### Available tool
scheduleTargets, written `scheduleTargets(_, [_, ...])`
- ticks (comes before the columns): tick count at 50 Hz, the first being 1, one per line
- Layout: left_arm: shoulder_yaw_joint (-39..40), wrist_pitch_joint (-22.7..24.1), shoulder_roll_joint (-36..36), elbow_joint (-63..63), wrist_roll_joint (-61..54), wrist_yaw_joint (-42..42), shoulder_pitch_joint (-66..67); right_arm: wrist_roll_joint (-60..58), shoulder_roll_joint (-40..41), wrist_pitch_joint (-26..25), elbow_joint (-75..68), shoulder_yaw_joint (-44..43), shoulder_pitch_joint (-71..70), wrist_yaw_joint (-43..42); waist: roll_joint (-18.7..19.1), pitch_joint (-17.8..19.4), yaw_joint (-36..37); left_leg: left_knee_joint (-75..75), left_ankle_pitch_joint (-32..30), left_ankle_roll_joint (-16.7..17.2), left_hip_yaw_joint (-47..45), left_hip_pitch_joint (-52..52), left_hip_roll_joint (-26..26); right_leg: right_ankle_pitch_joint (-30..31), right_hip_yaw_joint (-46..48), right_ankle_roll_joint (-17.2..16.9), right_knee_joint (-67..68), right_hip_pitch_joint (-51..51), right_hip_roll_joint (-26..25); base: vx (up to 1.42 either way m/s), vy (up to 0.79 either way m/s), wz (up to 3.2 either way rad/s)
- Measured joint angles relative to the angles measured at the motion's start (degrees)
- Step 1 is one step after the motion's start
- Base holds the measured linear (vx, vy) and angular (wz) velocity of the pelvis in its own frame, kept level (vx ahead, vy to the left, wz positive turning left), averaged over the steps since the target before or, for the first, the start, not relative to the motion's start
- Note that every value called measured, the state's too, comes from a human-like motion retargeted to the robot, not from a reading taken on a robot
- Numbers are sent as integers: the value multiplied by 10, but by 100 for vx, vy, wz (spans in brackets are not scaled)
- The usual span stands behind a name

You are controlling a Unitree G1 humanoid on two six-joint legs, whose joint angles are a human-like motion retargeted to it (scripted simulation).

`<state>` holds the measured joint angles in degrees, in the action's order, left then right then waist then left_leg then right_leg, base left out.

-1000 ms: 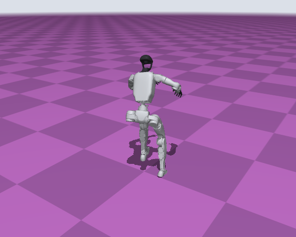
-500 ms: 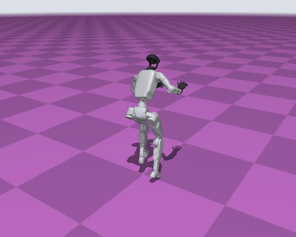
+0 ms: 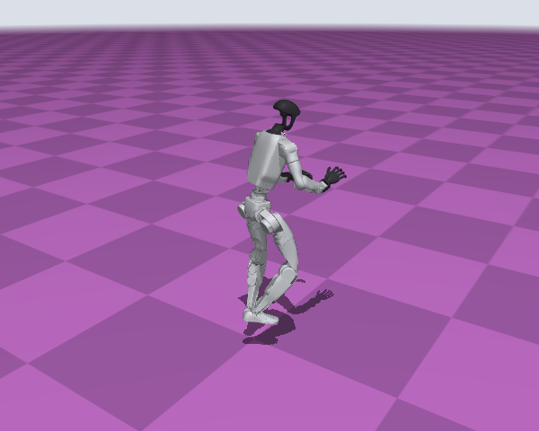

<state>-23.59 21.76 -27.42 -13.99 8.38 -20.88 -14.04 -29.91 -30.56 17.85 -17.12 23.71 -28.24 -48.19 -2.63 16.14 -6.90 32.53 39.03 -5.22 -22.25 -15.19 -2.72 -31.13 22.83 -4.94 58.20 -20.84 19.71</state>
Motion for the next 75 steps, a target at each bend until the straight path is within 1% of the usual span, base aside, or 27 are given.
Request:
scheduleTargets(5, [-3,-2,-1,3,3,-8,-3,22,20,4,-24,24,-19,33,6,-2,0,-83,-19,7,-44,77,-17,-36,53,15,-2,8,42,14,0,-105])
scheduleTargets(10, [-9,-3,-8,6,-4,-6,-4,52,30,8,-42,33,-12,63,12,-7,-1,-158,-38,18,-90,139,-35,-41,115,21,-45,15,69,13,0,-103])
scheduleTargets(18, [-21,1,-31,31,-25,12,-15,126,21,11,-76,22,39,112,27,-15,-3,-243,-58,34,-159,207,-60,-31,204,36,-103,36,77,14,-2,-96])
scheduleTargets(25, [-45,-3,-57,63,-41,37,-48,201,33,16,-77,23,62,167,34,-13,-20,-244,-59,46,-204,238,-65,-55,202,49,-98,44,73,15,-5,-75])
scheduleTargets(30, [-71,-8,-80,84,-41,58,-88,257,43,17,-75,30,69,212,30,-7,-37,-197,-62,55,-215,245,-53,-69,174,55,-91,44,65,15,-6,-88])
scheduleTargets(32, [-84,-10,-90,92,-38,66,-104,279,48,15,-73,34,73,231,28,0,-38,-151,-63,64,-174,242,-39,-73,153,57,-90,49,51,16,-7,-140])
scheduleTargets(33, [-91,-11,-95,96,-36,70,-111,291,52,14,-72,37,76,241,28,5,-37,-120,-61,71,-139,239,-31,-74,140,59,-90,53,40,15,-6,-151])
scheduleTargets(35, [-105,-13,-103,105,-30,79,-124,309,57,12,-70,42,84,258,27,11,-40,-64,-61,82,-108,232,-16,-77,120,61,-89,61,24,12,-4,-129])
scheduleTargets(37, [-118,-15,-114,114,-25,89,-143,330,61,10,-68,45,88,278,27,16,-48,-4,-69,88,-110,223,7,-78,104,66,-92,66,8,9,-2,-97])
scheduleTargets(40, [-137,-18,-132,129,-18,107,-177,361,63,3,-62,48,92,313,22,19,-61,93,-84,80,-132,209,58,-73,80,72,-102,71,-12,7,0,-88])
scheduleTargets(45, [-171,-24,-170,163,-18,150,-248,416,61,-17,-45,52,98,387,25,28,-62,264,-102,79,-105,152,143,-55,36,81,-129,81,-77,4,2,-113])
scheduleTargets(48, [-192,-26,-190,184,-24,177,-289,439,56,-30,-33,59,105,430,21,27,-57,321,-96,73,-80,118,175,-41,5,78,-142,85,-107,4,4,-123])
scheduleTargets(50, [-205,-29,-202,196,-31,195,-317,452,52,-38,-25,64,108,458,16,25,-52,334,-85,68,-62,98,186,-32,-18,73,-150,86,-122,4,5,-128])
scheduleTargets(53, [-226,-31,-216,209,-43,220,-357,466,45,-50,-14,76,111,496,7,19,-42,314,-65,62,-35,72,185,-19,-53,62,-159,85,-136,5,6,-131])
scheduleTargets(57, [-251,-33,-226,217,-63,248,-403,480,34,-62,4,94,108,541,-10,10,-31,230,-46,56,0,52,163,-6,-99,44,-163,83,-144,8,5,-125])
scheduleTargets(60, [-265,-36,-231,220,-85,269,-432,489,24,-66,29,105,101,569,-24,4,-25,141,-55,57,34,49,131,0,-133,31,-162,80,-145,10,5,-117])
scheduleTargets(63, [-267,-37,-234,229,-113,289,-447,498,13,-65,70,114,90,586,-34,-2,-24,60,-78,62,73,55,101,2,-166,21,-157,77,-146,12,5,-113])
scheduleTargets(68, [-249,-39,-234,251,-178,313,-451,504,-2,-54,159,123,61,584,-43,-15,-25,-21,-123,74,132,71,73,4,-221,9,-157,78,-160,12,8,-114])
scheduleTargets(72, [-226,-38,-230,267,-245,326,-448,510,-7,-39,226,128,35,562,-41,-25,-24,-44,-151,87,170,88,66,9,-264,0,-168,91,-180,11,11,-122])
scheduleTargets(75, [-214,-35,-223,273,-290,328,-445,511,-1,-24,262,132,19,539,-41,-36,-27,-37,-158,92,185,96,63,10,-297,-7,-172,100,-192,9,15,-119])
